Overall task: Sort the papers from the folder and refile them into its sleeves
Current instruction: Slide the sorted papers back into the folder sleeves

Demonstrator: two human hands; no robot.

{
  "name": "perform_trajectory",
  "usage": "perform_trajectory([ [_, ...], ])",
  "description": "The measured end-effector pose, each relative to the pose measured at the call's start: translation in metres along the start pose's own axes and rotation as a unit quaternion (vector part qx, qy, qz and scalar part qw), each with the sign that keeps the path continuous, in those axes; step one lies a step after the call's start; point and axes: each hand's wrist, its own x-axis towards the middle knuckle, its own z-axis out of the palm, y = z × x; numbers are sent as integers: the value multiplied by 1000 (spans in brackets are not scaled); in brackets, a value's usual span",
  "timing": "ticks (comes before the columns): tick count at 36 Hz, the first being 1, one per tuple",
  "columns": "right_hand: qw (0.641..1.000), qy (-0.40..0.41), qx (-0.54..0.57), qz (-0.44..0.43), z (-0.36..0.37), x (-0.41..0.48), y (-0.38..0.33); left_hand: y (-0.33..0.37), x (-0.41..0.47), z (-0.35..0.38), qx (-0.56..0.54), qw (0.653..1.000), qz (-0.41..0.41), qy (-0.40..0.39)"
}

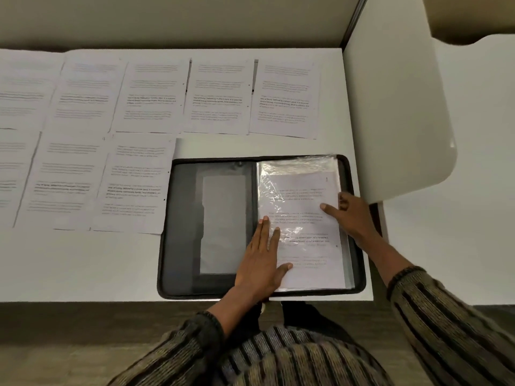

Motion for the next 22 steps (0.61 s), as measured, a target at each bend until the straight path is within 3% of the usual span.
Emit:
perform_trajectory([
  [7,988,-62,141,9,12,-45,-25,-4,-2,-33,-205,977,-43,34],
  [12,961,-137,240,13,31,-60,-60,-6,-9,-65,-413,902,-109,67],
  [18,922,-248,295,-43,73,-77,-84,-16,-27,-112,-473,875,-70,78],
  [22,928,-299,205,-87,114,-83,-86,-36,-42,-141,-503,854,-104,78],
])
